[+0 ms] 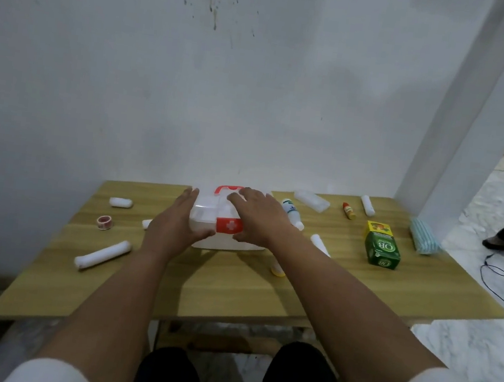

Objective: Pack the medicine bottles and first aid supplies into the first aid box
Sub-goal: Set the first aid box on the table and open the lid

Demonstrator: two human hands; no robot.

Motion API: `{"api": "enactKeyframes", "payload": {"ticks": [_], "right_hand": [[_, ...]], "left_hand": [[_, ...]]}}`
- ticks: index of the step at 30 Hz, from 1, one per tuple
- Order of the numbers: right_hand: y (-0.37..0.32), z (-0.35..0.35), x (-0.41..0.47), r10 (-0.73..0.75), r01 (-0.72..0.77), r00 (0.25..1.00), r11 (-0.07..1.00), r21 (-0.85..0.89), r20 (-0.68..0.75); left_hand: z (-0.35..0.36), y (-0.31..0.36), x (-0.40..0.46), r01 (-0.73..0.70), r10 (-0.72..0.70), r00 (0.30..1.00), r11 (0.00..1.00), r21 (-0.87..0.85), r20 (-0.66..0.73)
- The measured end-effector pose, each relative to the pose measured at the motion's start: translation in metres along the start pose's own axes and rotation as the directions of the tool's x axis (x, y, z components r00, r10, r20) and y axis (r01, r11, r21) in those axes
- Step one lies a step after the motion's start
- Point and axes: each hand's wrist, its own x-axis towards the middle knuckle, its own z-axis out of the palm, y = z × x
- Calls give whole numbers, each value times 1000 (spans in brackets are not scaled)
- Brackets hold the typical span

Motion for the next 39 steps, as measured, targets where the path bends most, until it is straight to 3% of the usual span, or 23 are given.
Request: {"api": "enactKeyframes", "payload": {"ticks": [10, 18, 25, 32, 39], "right_hand": [[10, -6, -7, -93, 92, 995, 995, 35, 36], [22, -10, -20, -127, 159, 981, 958, 240, -144], [29, -10, -20, -91, 150, 977, 933, 326, -191], [33, -16, -9, -15, 105, 977, 904, 415, -213], [53, -45, 25, 139, 68, 955, 758, 649, -262]], "left_hand": [[-2, 4, 0, -13, 13, 1000, 1000, 8, -26], [-2, 0, -1, -17, 18, 999, 1000, 24, -29], [-1, 2, -5, 2, -5, 1000, 996, -86, -29], [-5, 9, -10, 18, -20, 1000, 996, -90, -21], [-12, 15, -8, 117, -118, 993, 983, -142, -2]]}}
